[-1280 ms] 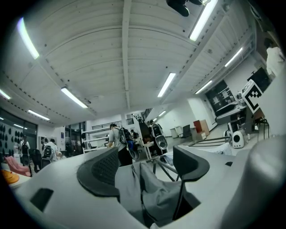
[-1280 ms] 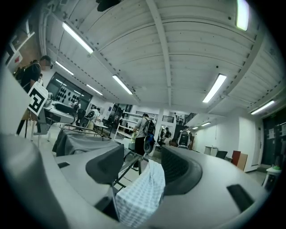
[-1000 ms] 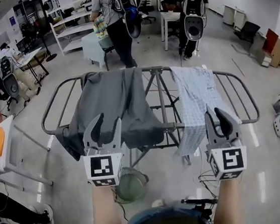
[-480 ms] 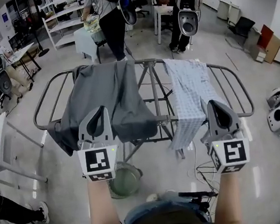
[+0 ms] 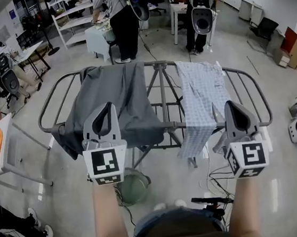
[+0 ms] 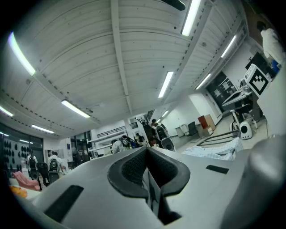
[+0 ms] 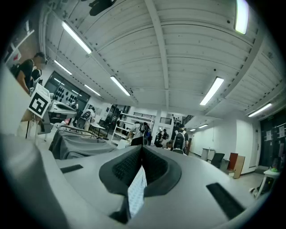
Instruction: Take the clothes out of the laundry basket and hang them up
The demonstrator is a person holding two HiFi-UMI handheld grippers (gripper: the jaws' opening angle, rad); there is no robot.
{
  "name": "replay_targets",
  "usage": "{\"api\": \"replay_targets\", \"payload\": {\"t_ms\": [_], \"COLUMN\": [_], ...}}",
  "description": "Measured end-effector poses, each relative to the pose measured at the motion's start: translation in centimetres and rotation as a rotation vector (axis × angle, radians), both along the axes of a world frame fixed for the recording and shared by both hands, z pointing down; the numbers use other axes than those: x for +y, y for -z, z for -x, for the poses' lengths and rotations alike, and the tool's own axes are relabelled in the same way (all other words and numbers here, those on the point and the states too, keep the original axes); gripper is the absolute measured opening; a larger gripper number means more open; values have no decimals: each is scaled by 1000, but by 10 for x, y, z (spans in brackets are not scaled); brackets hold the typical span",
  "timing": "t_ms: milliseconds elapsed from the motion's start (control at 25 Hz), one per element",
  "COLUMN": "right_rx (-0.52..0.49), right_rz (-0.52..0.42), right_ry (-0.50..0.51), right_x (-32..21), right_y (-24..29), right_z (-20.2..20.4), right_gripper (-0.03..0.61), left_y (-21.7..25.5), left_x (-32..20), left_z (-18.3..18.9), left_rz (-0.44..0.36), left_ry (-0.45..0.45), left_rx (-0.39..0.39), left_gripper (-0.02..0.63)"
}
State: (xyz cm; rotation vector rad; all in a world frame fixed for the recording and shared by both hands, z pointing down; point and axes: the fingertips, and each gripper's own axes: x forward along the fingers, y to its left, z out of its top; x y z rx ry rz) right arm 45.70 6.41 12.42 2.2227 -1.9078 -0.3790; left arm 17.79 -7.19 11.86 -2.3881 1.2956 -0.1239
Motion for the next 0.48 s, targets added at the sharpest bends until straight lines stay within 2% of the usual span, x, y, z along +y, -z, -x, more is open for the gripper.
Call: {"api": "replay_targets", "payload": {"t_ms": [480], "right_rx": [34], "right_rz": [23], "right_ry": [35], "right_x": [-11], "right_y": [0], "right_z": [-14], "right_gripper": [0], "left_y": [4], "left_x": [2], "left_z": [-14], "left_rz": [-12], "left_ry": [52], "left_rx": [-35], "left_gripper": [3]}}
